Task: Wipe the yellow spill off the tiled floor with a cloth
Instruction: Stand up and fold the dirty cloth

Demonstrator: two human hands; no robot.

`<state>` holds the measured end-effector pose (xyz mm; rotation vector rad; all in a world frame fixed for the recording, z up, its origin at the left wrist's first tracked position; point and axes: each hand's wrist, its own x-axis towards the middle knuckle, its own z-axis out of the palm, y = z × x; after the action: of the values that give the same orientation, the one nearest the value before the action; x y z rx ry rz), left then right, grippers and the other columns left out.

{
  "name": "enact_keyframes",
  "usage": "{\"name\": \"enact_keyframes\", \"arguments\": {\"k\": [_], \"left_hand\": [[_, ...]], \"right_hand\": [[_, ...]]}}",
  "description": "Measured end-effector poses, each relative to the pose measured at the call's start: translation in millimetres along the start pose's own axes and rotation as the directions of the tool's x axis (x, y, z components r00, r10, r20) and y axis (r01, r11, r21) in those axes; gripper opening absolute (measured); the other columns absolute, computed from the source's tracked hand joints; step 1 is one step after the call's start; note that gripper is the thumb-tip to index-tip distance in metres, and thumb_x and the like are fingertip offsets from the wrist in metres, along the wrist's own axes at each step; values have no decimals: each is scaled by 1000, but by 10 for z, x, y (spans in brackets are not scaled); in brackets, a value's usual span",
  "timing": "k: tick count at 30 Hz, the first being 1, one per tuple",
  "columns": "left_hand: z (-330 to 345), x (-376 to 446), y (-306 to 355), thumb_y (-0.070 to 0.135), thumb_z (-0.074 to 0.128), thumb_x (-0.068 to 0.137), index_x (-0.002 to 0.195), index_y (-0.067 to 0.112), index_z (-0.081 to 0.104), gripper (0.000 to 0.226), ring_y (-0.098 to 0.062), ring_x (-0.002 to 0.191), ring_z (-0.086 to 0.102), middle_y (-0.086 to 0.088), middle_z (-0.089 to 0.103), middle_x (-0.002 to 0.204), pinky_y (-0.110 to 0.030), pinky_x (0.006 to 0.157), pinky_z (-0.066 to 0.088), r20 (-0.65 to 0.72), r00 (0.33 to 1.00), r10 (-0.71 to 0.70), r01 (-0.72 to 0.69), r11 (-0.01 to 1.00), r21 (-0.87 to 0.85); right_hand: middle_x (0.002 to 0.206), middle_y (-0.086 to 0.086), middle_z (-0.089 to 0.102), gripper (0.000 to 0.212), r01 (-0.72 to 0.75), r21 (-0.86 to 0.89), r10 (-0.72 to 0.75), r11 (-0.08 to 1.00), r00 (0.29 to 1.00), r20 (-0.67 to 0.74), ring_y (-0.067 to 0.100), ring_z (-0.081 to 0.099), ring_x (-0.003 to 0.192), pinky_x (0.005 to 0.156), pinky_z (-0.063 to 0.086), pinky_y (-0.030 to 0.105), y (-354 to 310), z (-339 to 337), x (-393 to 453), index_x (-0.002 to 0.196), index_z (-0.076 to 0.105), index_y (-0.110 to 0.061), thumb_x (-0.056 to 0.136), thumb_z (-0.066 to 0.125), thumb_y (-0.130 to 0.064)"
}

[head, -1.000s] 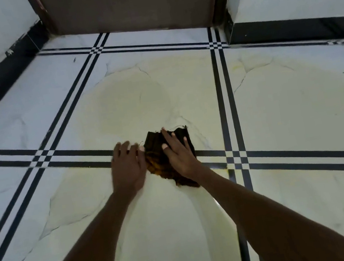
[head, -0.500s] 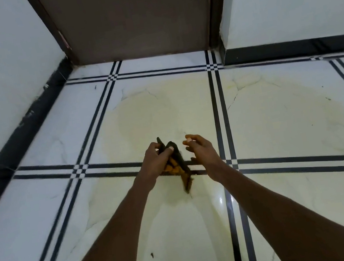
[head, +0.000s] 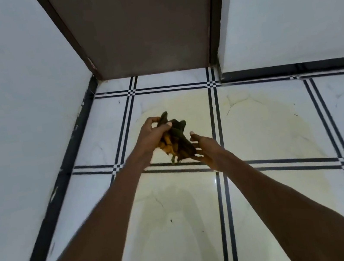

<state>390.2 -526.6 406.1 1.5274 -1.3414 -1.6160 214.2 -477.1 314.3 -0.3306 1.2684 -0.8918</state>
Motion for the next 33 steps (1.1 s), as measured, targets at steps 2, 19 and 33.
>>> {"name": "enact_keyframes", "arguments": {"k": [2, 19, 33], "left_hand": [[-133, -334, 577, 19, 66, 99, 138, 12, 50, 43, -23, 105, 72, -14, 69, 121, -28, 77, 59, 37, 999, -27, 27, 1000, -8], [-589, -2620, 3241, 24, 63, 101, 134, 15, 51, 36, -21, 93, 66, -14, 66, 108, -25, 75, 55, 45, 998, -42, 32, 976, 215], [-289, -3256, 2938, 40, 71, 94, 110, 20, 64, 26, -14, 101, 65, 3, 69, 107, -24, 86, 53, -25, 972, 232, -197, 874, 444]], "right_hand": [[134, 18, 67, 43, -23, 115, 16, 993, 998, 65, 32, 67, 124, 108, 53, 45, -367, 174, -552, 137, 57, -6, 108, 52, -37], [137, 18, 66, 41, 44, 364, -69, 930, 996, 54, 31, 66, 121, 89, 59, 37, -1930, 1228, -4121, 143, 53, -10, 105, 59, -24], [129, 9, 66, 34, 113, 309, -131, 944, 991, 36, 27, 71, 107, 68, 64, 38, -1948, 1362, -4636, 142, 49, -20, 108, 53, -22]]}}
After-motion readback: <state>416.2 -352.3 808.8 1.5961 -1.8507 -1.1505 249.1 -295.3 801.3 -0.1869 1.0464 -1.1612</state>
